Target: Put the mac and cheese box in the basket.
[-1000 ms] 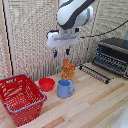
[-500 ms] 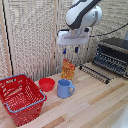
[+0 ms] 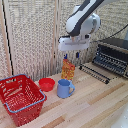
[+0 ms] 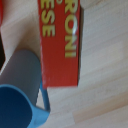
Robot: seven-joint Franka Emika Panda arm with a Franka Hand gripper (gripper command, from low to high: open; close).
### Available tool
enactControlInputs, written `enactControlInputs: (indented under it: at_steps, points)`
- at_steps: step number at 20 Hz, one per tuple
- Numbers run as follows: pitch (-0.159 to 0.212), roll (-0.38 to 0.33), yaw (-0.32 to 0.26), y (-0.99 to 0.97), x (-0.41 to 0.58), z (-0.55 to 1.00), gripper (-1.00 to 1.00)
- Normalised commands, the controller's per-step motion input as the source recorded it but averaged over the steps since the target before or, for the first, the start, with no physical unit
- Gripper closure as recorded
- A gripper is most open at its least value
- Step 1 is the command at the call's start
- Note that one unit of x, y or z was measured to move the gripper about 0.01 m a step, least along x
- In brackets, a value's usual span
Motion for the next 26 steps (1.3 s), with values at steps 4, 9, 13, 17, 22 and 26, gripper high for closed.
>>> enactControlInputs:
  at_steps: [4, 9, 13, 17, 22, 26]
  points:
    - [-0.024, -0.042, 0.008, -0.16, 0.08, -0.43, -1.0]
    - [-0.001, 0.0, -0.008, -0.04, 0.018, -0.28, 1.0]
    - [0.0, 0.0, -0.054, 0.04, 0.0, -0.17, 1.0]
    - [0.009, 0.0, -0.058, 0.04, 0.0, -0.1, 1.0]
    - [0.0, 0.0, -0.055, 0.07, 0.0, -0.03, 1.0]
    - [0.0, 0.005, -0.038, 0.07, 0.0, 0.06, 1.0]
